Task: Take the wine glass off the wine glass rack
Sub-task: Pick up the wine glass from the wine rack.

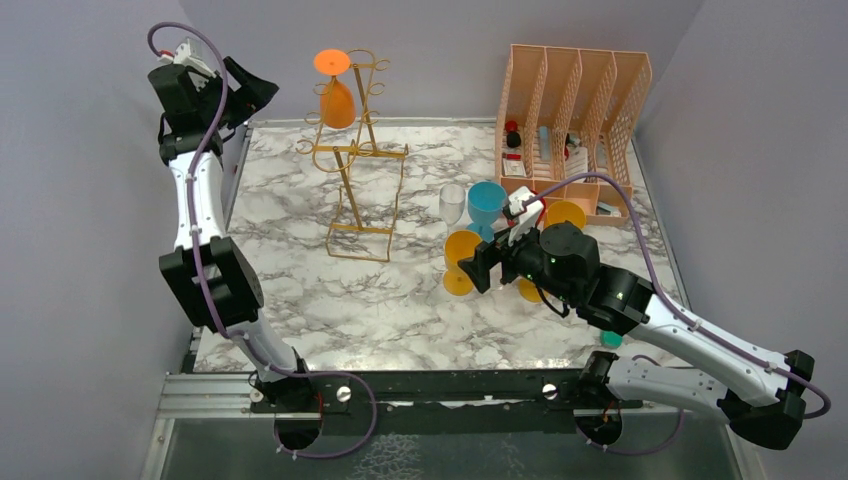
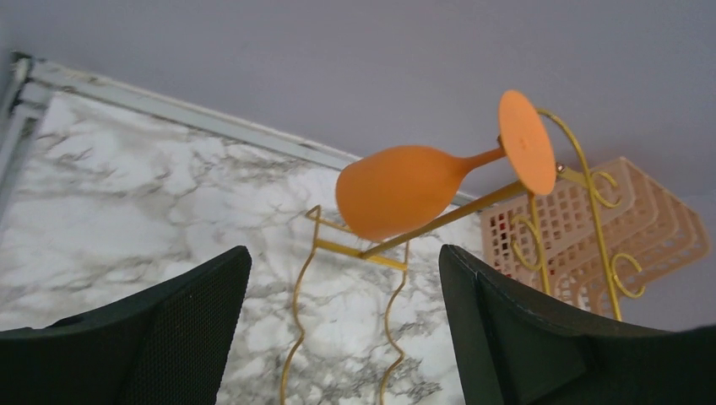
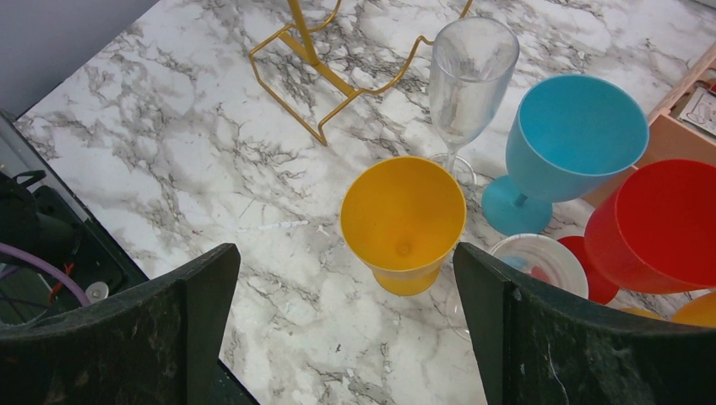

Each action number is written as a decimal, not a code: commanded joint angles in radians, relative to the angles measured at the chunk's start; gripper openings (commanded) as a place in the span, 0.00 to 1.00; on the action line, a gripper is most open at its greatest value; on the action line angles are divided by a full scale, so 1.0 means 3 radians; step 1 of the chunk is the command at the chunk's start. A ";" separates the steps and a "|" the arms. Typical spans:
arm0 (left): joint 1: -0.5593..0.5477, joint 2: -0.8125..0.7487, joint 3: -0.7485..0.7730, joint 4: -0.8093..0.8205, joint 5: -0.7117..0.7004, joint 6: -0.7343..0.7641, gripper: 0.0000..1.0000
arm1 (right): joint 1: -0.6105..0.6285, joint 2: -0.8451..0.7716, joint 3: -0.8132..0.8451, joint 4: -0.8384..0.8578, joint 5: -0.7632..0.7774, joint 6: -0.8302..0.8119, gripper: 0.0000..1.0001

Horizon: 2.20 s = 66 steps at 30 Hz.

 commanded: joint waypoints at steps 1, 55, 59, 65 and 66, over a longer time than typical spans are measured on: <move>-0.0054 0.0516 0.0374 0.0711 0.0782 -0.0641 0.83 | 0.0021 -0.0004 -0.0036 0.0077 -0.0037 -0.0019 1.00; -0.0645 0.1441 0.1854 0.0091 0.0307 -0.0883 0.27 | 0.0018 -0.0015 0.0027 -0.0025 -0.0186 0.0185 0.99; -0.0643 0.1423 0.1847 0.0066 0.0289 -0.0882 0.30 | 0.0020 -0.0030 0.0031 -0.0032 -0.0183 0.0197 0.99; -0.0640 0.1414 0.1880 0.0022 0.0286 -0.0889 0.26 | 0.0014 -0.0065 -0.0006 -0.0011 -0.0181 0.0206 0.98; -0.0645 0.1413 0.1893 0.0023 0.0289 -0.0897 0.25 | 0.0015 -0.0057 -0.0012 -0.0003 -0.0186 0.0212 0.98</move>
